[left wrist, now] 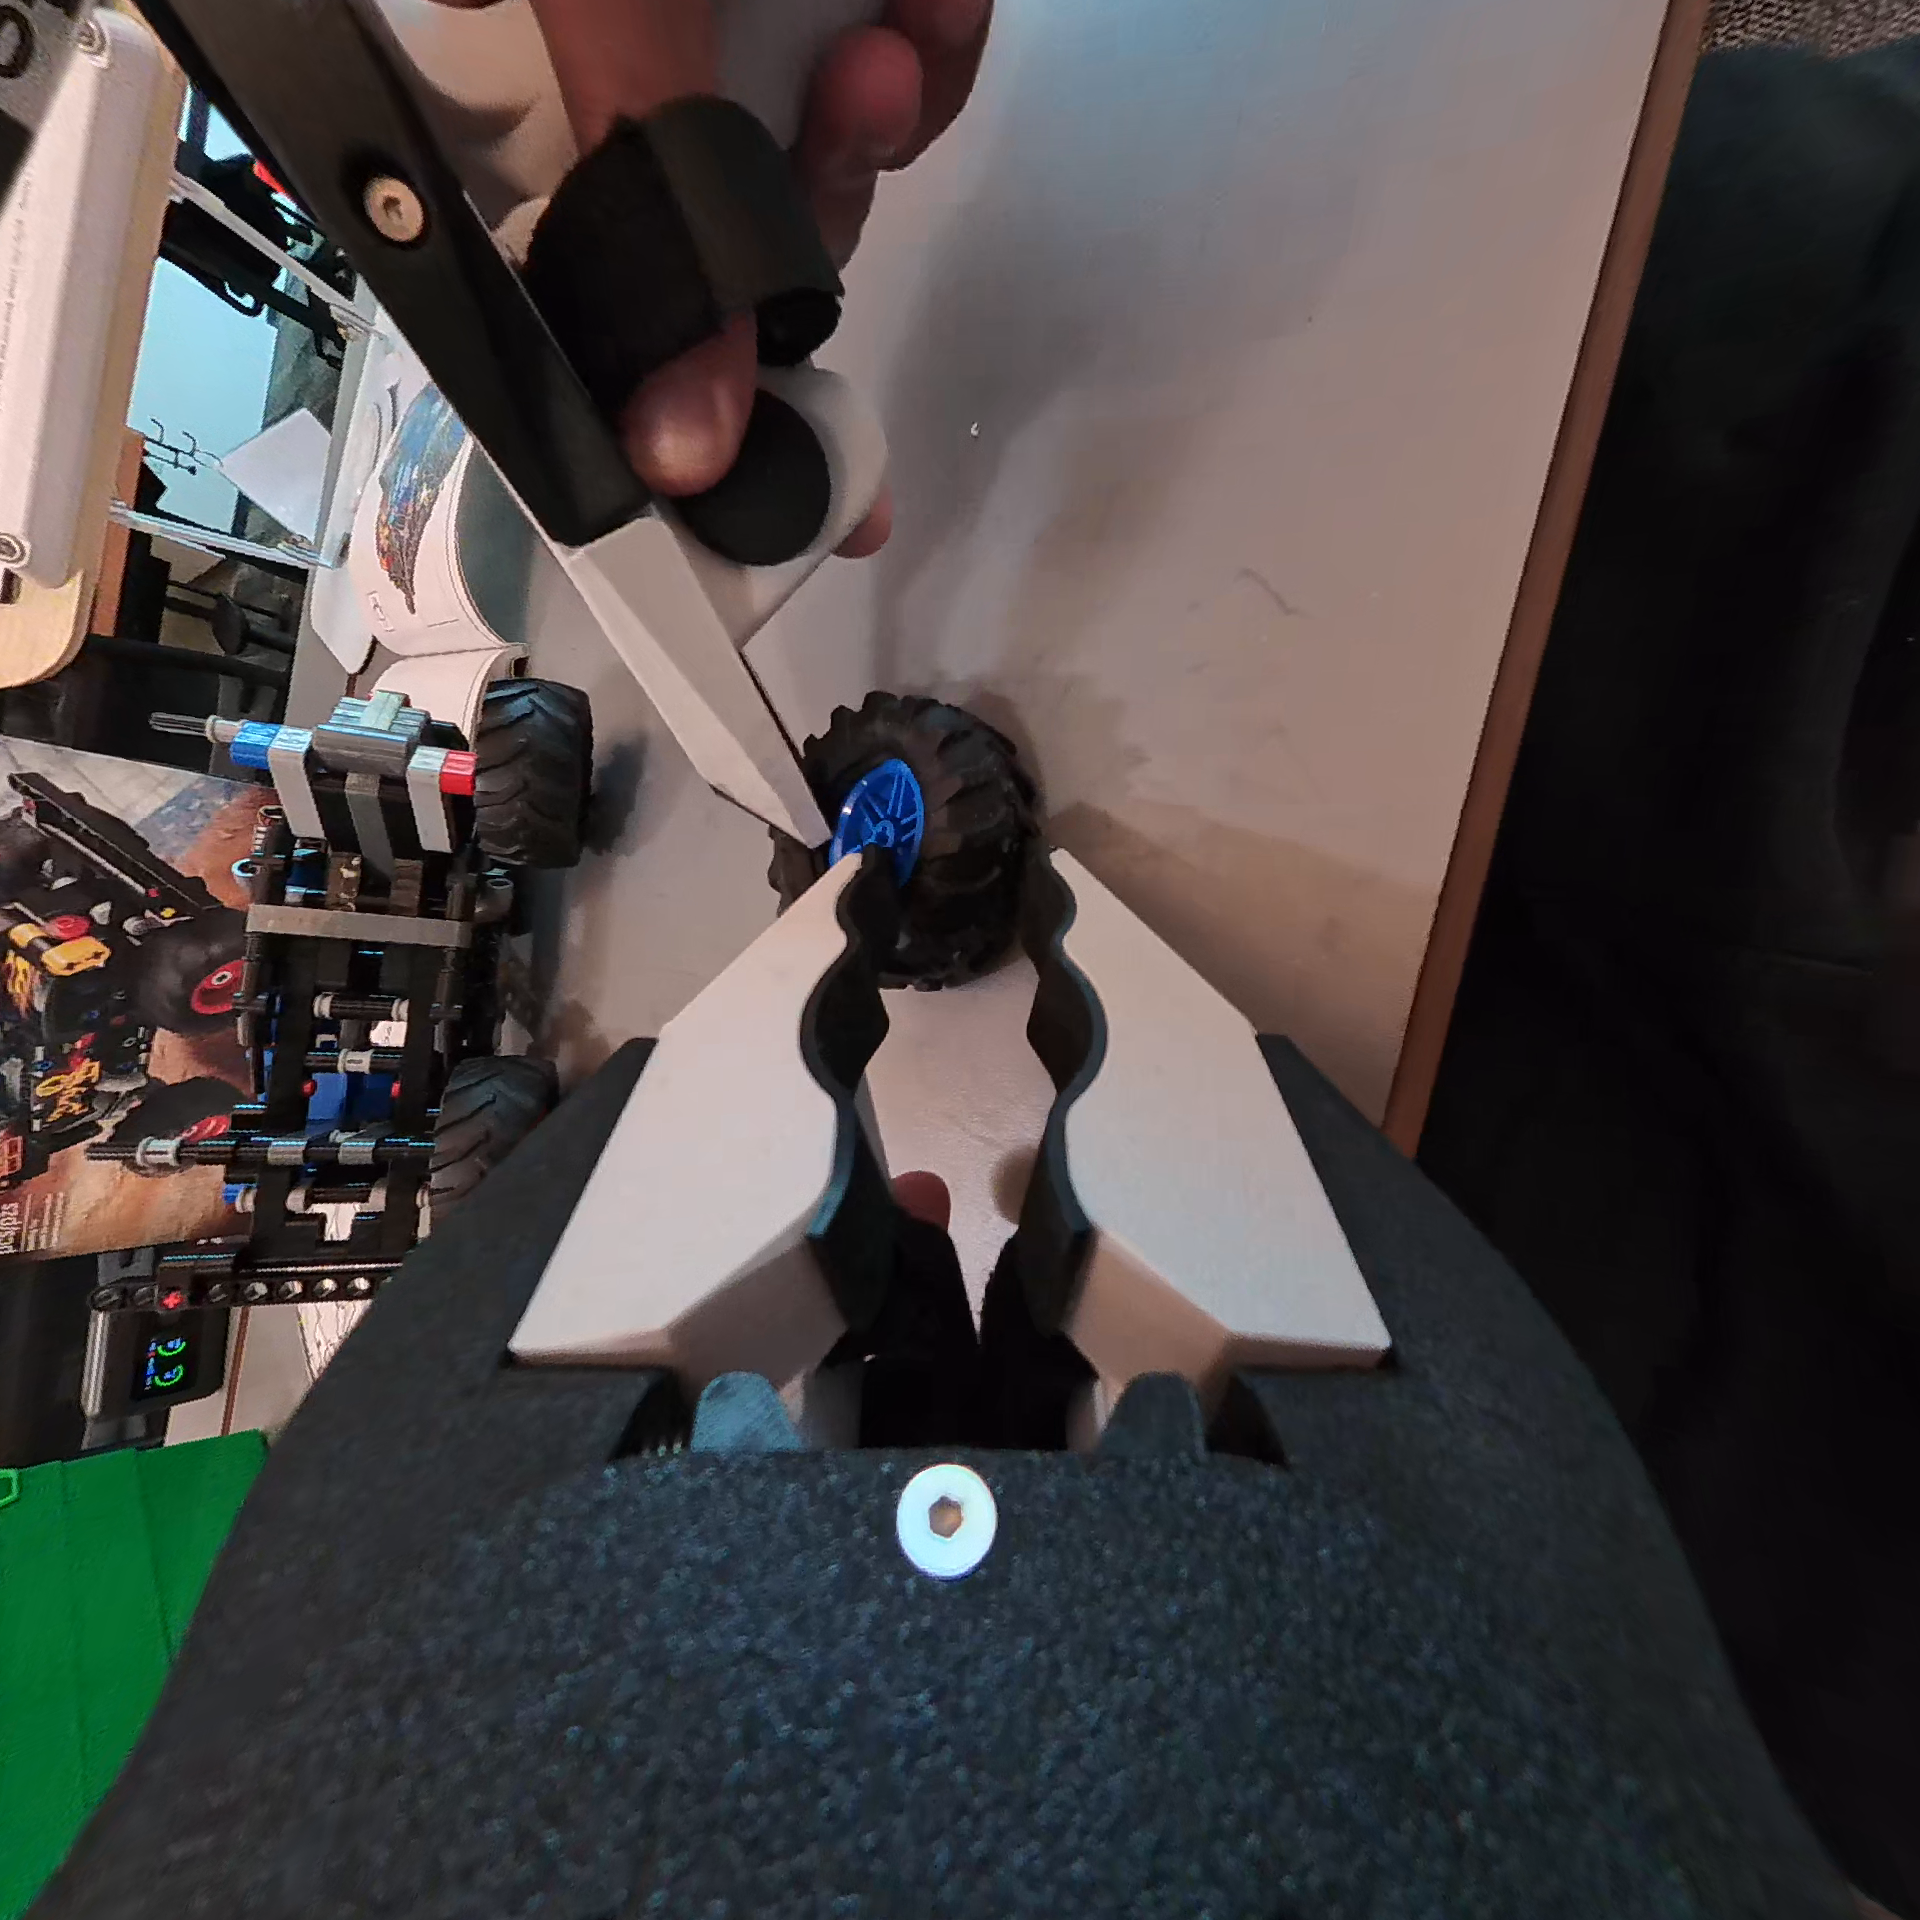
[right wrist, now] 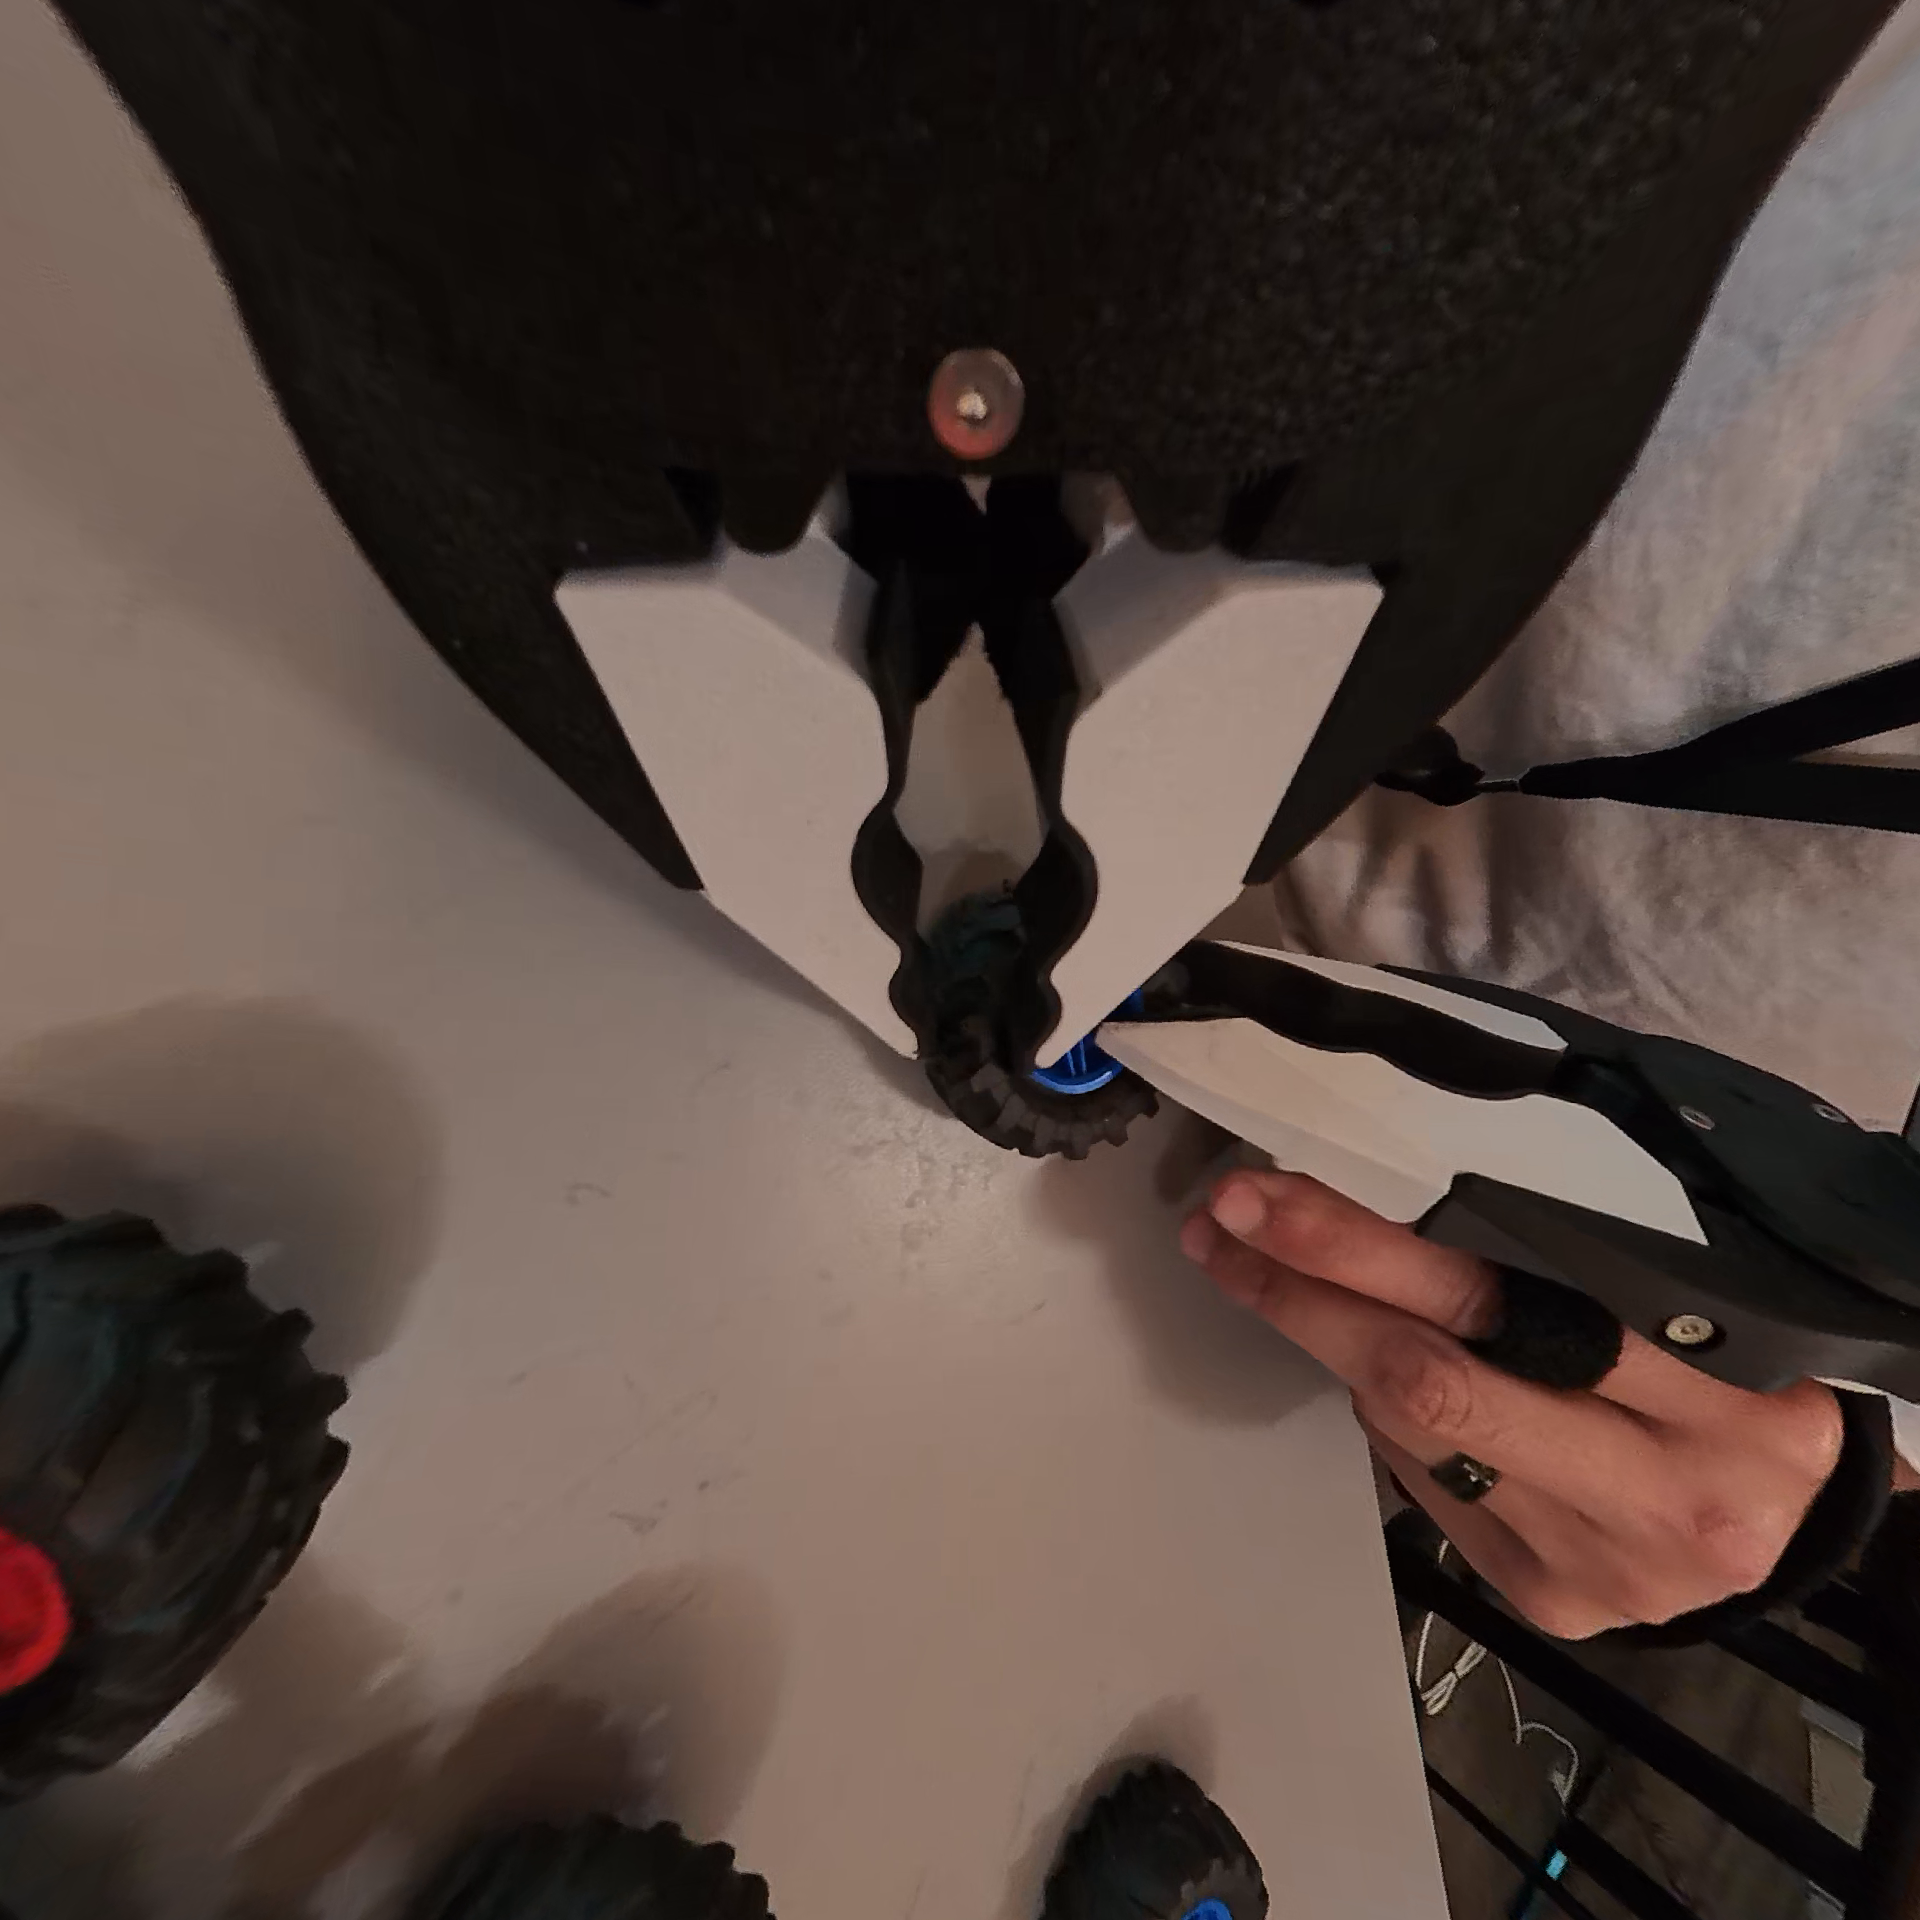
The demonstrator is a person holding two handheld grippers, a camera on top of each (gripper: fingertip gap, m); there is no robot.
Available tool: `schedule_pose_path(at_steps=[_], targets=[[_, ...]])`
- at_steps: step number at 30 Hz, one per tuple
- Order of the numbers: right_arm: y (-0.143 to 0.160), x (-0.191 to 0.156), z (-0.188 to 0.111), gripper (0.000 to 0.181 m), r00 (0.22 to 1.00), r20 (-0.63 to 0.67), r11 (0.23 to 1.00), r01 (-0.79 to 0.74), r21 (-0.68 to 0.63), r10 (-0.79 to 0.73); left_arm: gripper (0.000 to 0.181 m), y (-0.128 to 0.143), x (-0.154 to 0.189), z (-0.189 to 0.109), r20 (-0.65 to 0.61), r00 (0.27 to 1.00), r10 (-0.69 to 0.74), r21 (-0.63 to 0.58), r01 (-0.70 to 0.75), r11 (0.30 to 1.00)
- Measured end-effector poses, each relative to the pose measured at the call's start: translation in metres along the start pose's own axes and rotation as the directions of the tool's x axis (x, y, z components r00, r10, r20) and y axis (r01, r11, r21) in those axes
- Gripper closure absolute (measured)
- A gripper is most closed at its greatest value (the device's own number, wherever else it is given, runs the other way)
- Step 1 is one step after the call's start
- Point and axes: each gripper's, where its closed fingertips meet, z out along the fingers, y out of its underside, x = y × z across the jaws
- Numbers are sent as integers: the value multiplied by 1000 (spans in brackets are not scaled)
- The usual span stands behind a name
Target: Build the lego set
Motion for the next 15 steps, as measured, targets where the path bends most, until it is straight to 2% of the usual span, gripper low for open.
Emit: schedule_pose_path(at_steps=[3,7,13,15], targets=[[-1,2,0,170,997,-55,997,58,-42,-60,158,0,-1,0,6,1000,8,-5,-8,1000],[0,6,0,171,969,-145,967,174,-184,-201,160,-1,0,1,9,1000,16,-4,-16,1000],[2,5,0,171,975,-53,925,188,-331,-218,160,-2,-1,1,26,999,-21,-1,21,1000],[3,5,0,170,972,-18,887,207,-413,-235,160,-3,-1,1,31,999,-22,-3,22,1000]])
